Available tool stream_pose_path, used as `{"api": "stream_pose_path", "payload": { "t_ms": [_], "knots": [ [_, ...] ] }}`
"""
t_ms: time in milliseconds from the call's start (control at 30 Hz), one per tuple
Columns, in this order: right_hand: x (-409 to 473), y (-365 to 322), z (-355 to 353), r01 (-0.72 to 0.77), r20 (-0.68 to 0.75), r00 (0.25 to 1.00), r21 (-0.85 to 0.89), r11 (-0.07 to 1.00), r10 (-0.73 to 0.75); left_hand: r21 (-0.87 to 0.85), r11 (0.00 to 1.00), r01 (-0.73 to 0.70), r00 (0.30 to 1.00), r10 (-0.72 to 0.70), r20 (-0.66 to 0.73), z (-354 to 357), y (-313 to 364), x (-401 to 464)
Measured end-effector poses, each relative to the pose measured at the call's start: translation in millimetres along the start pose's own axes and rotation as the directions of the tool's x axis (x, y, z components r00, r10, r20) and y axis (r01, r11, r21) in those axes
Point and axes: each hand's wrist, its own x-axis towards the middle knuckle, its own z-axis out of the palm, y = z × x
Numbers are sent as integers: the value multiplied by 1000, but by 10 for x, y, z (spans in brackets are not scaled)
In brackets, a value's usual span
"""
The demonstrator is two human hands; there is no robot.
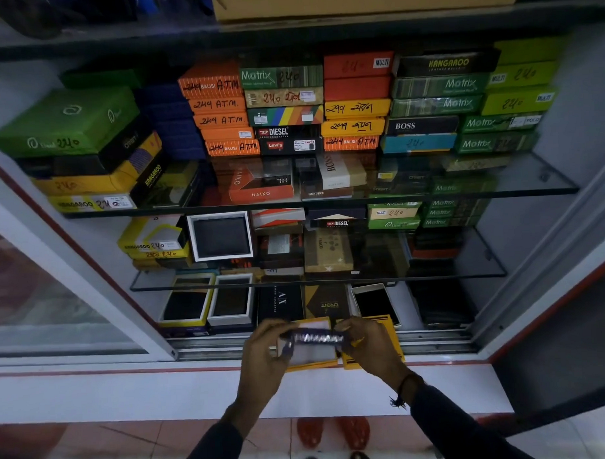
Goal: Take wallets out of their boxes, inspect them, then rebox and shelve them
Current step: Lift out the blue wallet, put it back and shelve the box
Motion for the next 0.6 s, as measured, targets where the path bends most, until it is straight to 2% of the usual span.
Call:
{"api": "stream_pose_path", "payload": {
  "t_ms": [100,133,233,300,367,500,600],
  "knots": [
    [5,-30,29,-136,131,984,147,980,117,-281,903,325,944,-326,44,-13,9,98],
    [27,-50,70,-180,131,978,156,971,161,-266,883,386,921,-387,51,1,-19,114],
    [157,-30,239,-225,50,973,-3,974,225,-143,831,538,843,-536,56,68,-181,111],
    [227,-39,331,-227,50,971,-127,966,235,-59,809,584,811,-582,51,87,-282,106],
    [280,-49,412,-223,35,971,-215,951,235,3,815,580,814,-580,13,128,-325,110],
    [334,-117,495,-240,-55,971,-260,935,234,60,786,616,787,-617,-4,168,-248,151],
    [395,-150,515,-237,-96,971,-298,925,218,10,716,698,715,-697,48,185,-232,186]
  ]
}}
